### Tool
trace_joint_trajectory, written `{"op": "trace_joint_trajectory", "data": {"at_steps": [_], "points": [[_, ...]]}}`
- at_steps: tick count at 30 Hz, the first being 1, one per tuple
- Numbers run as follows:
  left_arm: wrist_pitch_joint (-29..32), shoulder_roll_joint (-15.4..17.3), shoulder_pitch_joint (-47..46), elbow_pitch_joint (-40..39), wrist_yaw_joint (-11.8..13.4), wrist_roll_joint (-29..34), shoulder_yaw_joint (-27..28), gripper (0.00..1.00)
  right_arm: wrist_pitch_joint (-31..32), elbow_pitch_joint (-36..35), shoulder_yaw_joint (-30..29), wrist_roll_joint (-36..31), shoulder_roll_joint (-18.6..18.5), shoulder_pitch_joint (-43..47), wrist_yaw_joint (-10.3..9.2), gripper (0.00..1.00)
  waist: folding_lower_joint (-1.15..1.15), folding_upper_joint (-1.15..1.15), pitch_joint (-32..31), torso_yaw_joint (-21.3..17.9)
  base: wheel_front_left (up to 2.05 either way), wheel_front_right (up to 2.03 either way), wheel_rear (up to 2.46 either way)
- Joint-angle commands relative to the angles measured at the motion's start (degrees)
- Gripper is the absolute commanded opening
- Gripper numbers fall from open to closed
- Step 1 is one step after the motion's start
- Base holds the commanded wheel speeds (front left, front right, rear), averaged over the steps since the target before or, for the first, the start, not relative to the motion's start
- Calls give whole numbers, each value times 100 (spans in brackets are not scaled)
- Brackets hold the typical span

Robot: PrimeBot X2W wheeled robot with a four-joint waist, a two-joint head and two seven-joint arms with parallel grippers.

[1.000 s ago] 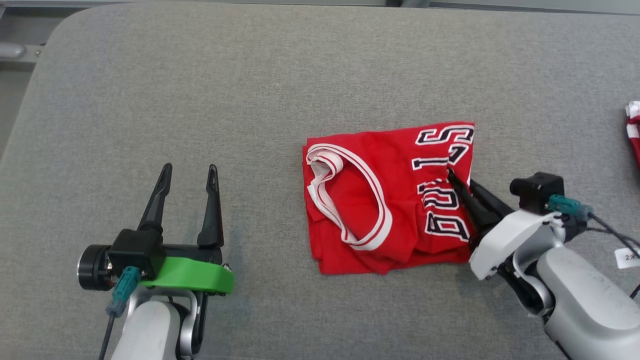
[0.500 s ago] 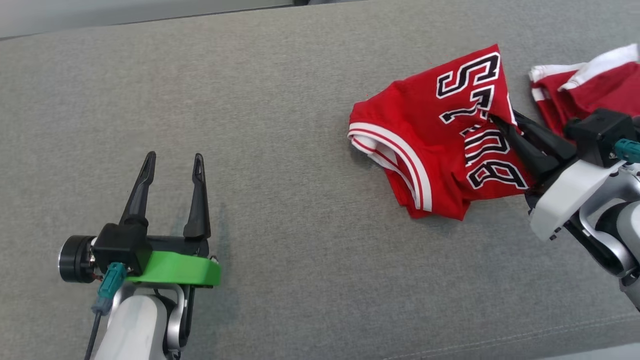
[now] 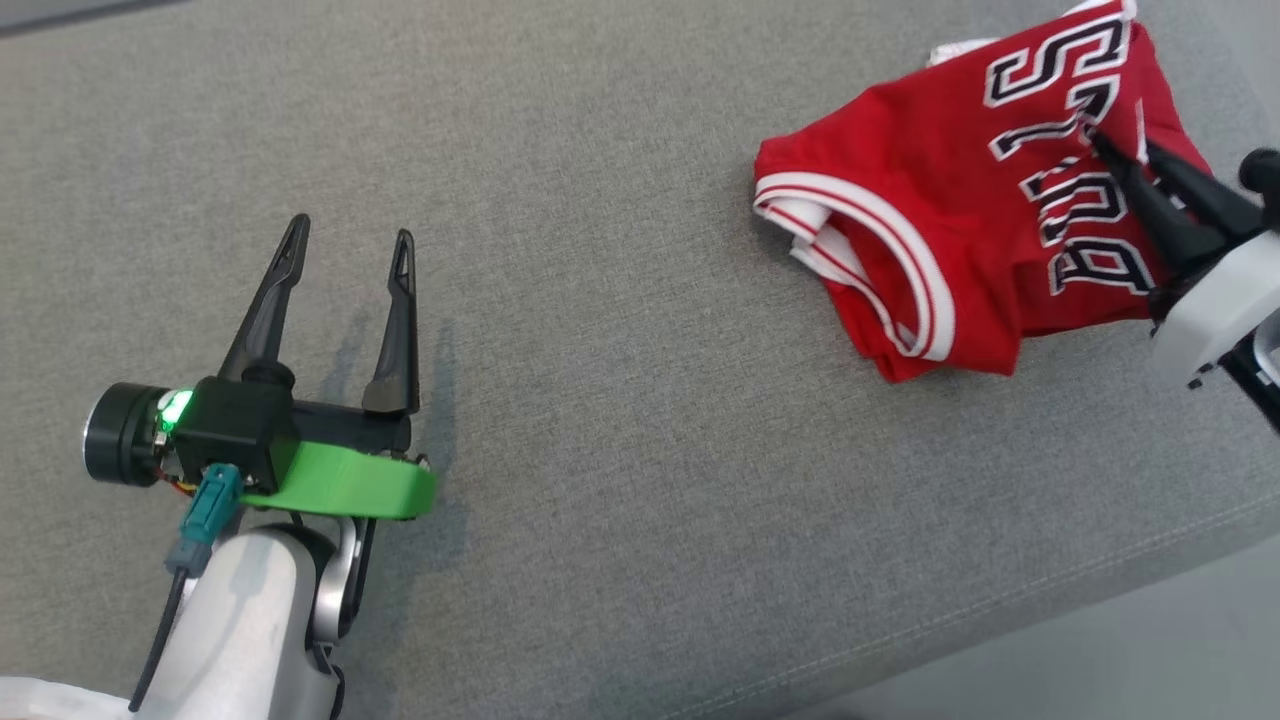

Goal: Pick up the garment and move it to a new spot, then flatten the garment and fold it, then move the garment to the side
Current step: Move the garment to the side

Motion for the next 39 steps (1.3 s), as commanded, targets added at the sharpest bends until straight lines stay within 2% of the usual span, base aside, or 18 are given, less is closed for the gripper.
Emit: {"op": "trace_joint_trajectory", "data": {"at_steps": [1,7,10,15,16,17,18,23,27,33,36,39], "points": [[58,101,-189,-100,-28,64,-9,100,-220,283,69,57,-202,-299,-9,0,0,0,575,-187,0,0,0],[203,194,-404,-350,-58,171,-95,100,-960,1292,115,88,-621,-1033,-10,0,0,0,1070,-109,0,0,0],[232,205,-474,-401,-74,207,-132,100,-1124,1696,81,192,-688,-1238,-9,0,0,0,1205,-42,0,0,0],[270,187,-642,-454,-102,267,-259,100,-1408,2978,-147,424,-629,-1729,-10,0,0,0,1514,178,0,0,0],[269,176,-665,-451,-107,273,-283,100,-1424,3194,-183,428,-586,-1782,-9,29,0,0,1550,215,0,0,0],[252,170,-678,-440,-110,273,-299,100,-1439,3417,-231,473,-520,-1834,-9,86,0,0,1573,245,0,0,0],[243,163,-679,-432,-106,271,-309,100,-1455,3622,-268,470,-462,-1874,-9,100,0,0,1593,267,0,0,0],[181,149,-666,-359,-57,268,-341,100,-1537,4420,-588,352,-146,-1920,-9,100,0,0,1602,292,0,0,0],[130,149,-601,-259,-38,221,-343,100,-1538,4345,-1232,248,133,-1689,-9,100,0,0,1477,235,0,0,0],[63,164,-429,-118,-6,141,-333,100,-1542,3091,-2652,-384,841,-680,-9,100,0,0,1070,120,0,0,0],[28,151,-283,-48,20,69,-324,100,-1542,2191,-3257,-789,1402,-31,-9,100,0,0,794,86,0,0,0],[-28,110,-126,12,67,-21,-310,100,-1542,1369,-3590,-1087,1942,585,-9,100,0,0,508,113,0,0,0]]}}
